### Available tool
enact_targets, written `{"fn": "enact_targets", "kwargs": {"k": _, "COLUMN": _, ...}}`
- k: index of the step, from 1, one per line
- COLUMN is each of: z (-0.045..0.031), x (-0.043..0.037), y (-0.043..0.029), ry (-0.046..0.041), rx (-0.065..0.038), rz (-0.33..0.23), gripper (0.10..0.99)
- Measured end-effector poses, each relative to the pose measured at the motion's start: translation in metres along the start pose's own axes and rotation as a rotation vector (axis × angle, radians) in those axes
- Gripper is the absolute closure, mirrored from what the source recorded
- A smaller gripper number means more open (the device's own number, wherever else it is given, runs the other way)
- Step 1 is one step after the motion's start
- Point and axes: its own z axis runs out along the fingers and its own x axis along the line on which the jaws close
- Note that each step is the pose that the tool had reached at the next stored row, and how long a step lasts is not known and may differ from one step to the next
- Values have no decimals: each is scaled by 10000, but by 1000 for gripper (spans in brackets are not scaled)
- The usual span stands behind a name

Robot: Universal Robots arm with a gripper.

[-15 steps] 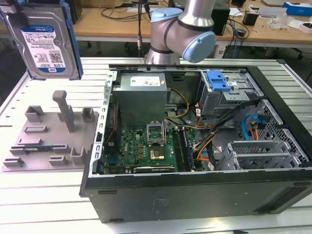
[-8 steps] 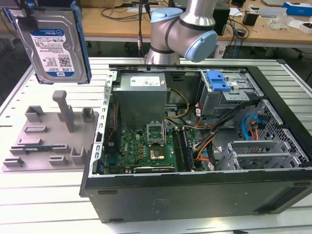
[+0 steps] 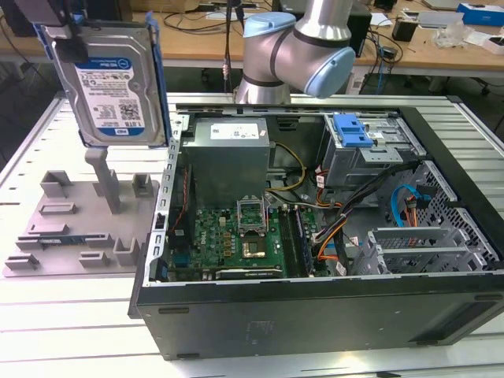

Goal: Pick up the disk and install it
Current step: 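Pick up the disk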

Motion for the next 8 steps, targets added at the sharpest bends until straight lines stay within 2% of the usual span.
{"fn": "enact_targets", "kwargs": {"k": 8, "z": 3, "x": 168, "y": -258, "ry": 0, "rx": -8, "rz": -2, "gripper": 718}}
